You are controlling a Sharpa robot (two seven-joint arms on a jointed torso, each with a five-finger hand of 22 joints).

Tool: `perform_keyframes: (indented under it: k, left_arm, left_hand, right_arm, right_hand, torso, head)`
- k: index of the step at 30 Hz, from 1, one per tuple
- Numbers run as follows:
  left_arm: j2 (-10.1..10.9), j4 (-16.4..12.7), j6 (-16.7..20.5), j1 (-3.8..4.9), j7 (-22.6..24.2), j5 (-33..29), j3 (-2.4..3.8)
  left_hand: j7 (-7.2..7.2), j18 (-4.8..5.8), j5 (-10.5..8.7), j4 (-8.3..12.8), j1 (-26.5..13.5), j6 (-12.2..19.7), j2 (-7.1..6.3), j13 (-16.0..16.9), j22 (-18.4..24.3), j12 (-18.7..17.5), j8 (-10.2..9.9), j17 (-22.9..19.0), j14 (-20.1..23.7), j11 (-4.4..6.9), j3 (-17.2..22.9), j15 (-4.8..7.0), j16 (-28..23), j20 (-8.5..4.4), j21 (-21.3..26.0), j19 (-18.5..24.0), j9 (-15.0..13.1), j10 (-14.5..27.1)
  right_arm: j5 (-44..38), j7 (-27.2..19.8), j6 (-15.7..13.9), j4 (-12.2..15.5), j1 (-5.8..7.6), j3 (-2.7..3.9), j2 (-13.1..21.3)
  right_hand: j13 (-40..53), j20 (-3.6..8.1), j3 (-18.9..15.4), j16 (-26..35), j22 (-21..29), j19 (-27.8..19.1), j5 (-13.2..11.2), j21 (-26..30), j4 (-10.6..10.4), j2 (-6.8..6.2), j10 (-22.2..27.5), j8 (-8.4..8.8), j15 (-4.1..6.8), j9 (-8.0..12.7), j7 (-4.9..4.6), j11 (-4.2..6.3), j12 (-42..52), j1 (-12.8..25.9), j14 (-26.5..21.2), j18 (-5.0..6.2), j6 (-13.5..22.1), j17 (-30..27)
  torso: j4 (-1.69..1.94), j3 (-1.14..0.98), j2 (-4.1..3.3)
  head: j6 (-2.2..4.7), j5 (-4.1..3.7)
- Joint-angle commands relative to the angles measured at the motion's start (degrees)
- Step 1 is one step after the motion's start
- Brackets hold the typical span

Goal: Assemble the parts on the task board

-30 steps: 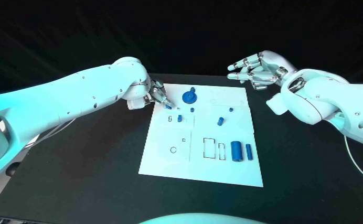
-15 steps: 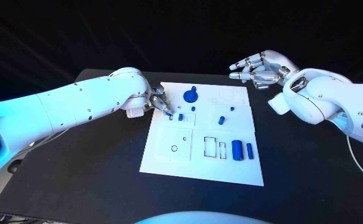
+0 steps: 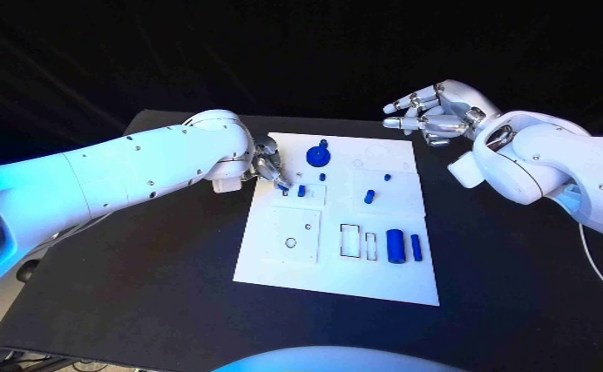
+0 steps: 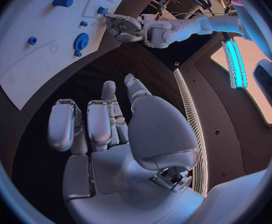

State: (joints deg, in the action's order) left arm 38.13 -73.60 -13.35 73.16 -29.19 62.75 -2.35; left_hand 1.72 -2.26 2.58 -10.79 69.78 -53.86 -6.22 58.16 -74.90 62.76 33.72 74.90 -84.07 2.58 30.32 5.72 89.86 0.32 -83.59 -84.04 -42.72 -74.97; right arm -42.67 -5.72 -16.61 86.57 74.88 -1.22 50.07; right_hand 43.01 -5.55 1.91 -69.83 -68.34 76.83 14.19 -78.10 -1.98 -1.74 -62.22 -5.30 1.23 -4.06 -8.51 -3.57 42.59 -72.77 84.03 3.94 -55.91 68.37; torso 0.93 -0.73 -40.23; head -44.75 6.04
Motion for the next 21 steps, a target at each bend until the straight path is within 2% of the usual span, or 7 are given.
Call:
perform_keyframes:
  k: [1, 15, 21]
  left_arm:
    - [-0.1, -0.1, -1.8, -0.21, 0.3, 0.9, -0.14]
    - [-0.4, -0.1, -3.4, -0.44, -0.2, 0.9, -0.21]
    - [-0.4, 0.1, -4.7, -0.47, -0.8, 0.9, -0.22]
  left_hand:
    - [-0.16, 0.27, 0.25, 6.7, 0.6, -0.2, 0.18, 0.0, -7.6, 0.3, 0.4, 15.1, -5.9, -0.15, 7.2, -0.1, 0.1, 0.32, -0.3, -2.6, -0.1, -0.4]
    - [-0.17, 0.29, 0.23, 6.7, 0.2, -0.4, 0.06, 0.0, -7.7, 0.3, 0.3, 15.1, -5.9, -0.15, 7.4, -0.12, 0.1, 0.31, -0.4, -2.6, 0.1, -0.5]
    - [-0.17, 0.28, 0.23, 6.7, 0.2, -0.4, 0.02, -0.1, -7.6, 0.2, 0.3, 15.1, -5.9, -0.15, 7.4, -0.12, 0.1, 0.31, -0.3, -2.6, 0.1, -0.4]
  right_arm:
    - [-0.4, 0.0, 0.8, 0.1, -0.05, 0.0, 0.0]
    - [-0.4, 0.0, 0.9, 0.2, -0.05, -0.01, 0.0]
    - [-0.4, -0.1, 0.9, 0.2, -0.05, -0.01, 0.1]
  right_hand:
    - [-0.1, 0.17, -0.2, 0.2, 0.1, -0.3, 0.2, 0.4, 0.0, 0.22, 0.6, -0.13, -0.39, 0.0, 0.0, 0.04, 0.3, 0.0, 1.1, 0.98, 0.4, 0.0]
    - [-0.1, 0.17, -0.2, 0.2, 0.1, -0.3, 0.2, 0.4, 0.0, 0.22, 0.6, -0.13, -0.39, 0.0, 0.0, 0.04, 0.3, 0.0, 1.1, 0.98, 0.4, 0.0]
    - [-0.1, 0.17, -0.2, 0.2, 0.1, -0.3, 0.2, 0.4, 0.0, 0.22, 0.6, -0.13, -0.39, 0.0, 0.0, 0.04, 0.3, 0.0, 1.1, 0.98, 0.4, 0.0]
  torso:
    - [-0.04, -0.06, 0.06]
    - [-0.07, -0.03, 0.02]
    - [0.01, -0.01, 0.02]
  head:
    - [-0.07, 0.06]
    - [-0.21, 0.05]
    - [0.1, 0.05]
